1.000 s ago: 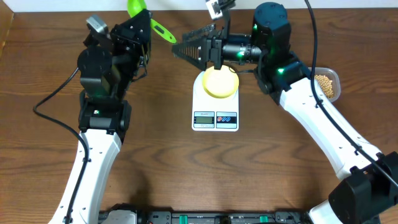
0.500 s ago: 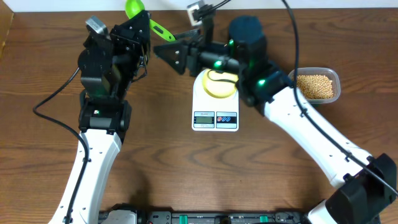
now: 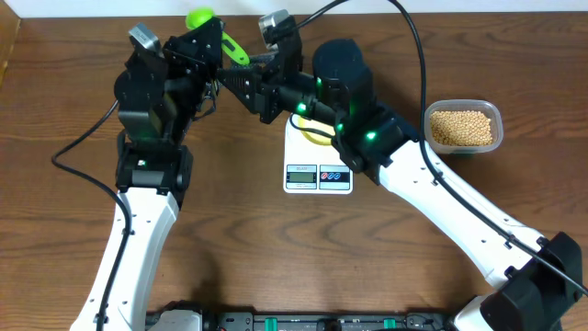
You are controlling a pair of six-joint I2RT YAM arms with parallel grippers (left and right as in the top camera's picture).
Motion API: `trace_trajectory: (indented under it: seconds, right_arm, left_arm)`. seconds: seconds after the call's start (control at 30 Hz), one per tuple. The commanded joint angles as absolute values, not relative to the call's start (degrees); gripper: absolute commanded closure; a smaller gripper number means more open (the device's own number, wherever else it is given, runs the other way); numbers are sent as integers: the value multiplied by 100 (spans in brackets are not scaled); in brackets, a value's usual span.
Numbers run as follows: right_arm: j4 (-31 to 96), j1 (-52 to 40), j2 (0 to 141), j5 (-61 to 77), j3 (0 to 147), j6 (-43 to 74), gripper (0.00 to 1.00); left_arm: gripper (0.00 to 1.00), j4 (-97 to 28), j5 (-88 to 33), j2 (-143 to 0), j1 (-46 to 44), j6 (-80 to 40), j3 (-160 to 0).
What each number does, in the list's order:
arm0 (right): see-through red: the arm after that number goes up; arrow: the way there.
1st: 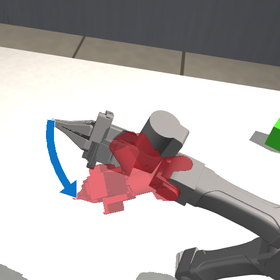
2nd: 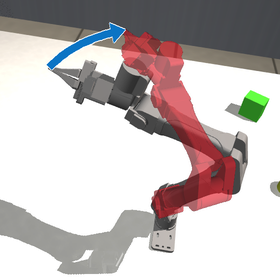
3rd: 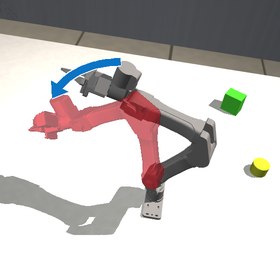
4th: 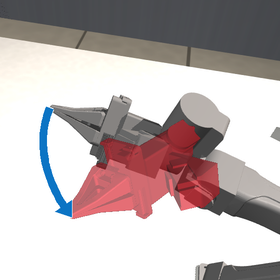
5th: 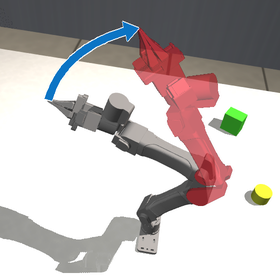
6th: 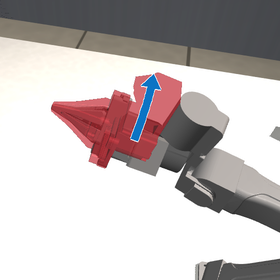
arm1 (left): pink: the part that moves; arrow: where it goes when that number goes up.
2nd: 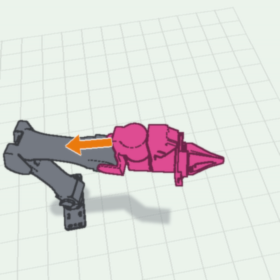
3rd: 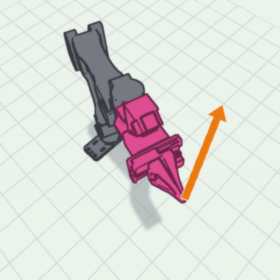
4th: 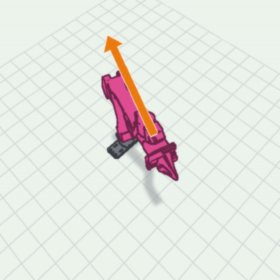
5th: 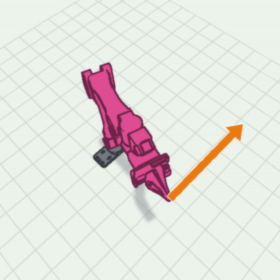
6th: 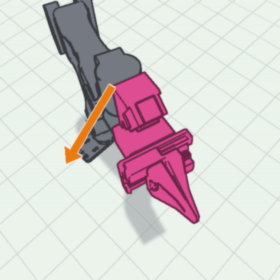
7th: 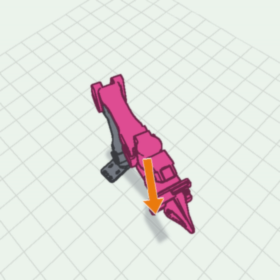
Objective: Scoop item into bowl and weigh 50g on scale
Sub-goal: 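Bring the scoop up and grasp its handle with the right gripper, then hold the green scoop with both grippers above the scale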
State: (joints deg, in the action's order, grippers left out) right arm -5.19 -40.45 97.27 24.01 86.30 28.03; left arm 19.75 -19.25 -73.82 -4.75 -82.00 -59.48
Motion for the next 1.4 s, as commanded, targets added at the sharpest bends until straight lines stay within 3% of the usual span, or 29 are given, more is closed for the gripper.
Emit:
trace_trajectory:
  seconds: [0.0,0.1,0.33,0.57,0.73,1.07,1.37]
  right_arm:
    - [-578,-3894,9688,1142,8711,2661,71]
    - [-523,-3894,9688,1061,8711,2539,63]
    - [-123,-3811,9688,596,8711,2541,62]
    - [274,-3597,9688,642,8711,2571,45]
    - [329,-3236,9688,1581,8711,2805,37]
    - [30,-2912,9688,3441,8711,3343,31]
    - [-69,-2764,9688,3730,8711,4552,27]
  left_arm:
    - [93,1981,-2515,-7297,-561,-8241,-5957]
    - [93,1981,-2508,-7297,-558,-8241,-5957]
    - [93,1981,-2475,-7297,-554,-8213,-5957]
    - [92,1979,-2305,-7297,-539,-8027,-5957]
    - [93,1979,-2268,-7297,-539,-7808,-5957]
    - [93,1979,-2265,-7297,-539,-7581,-5957]
    - [93,2053,-2224,-7297,-539,-7131,-5957]
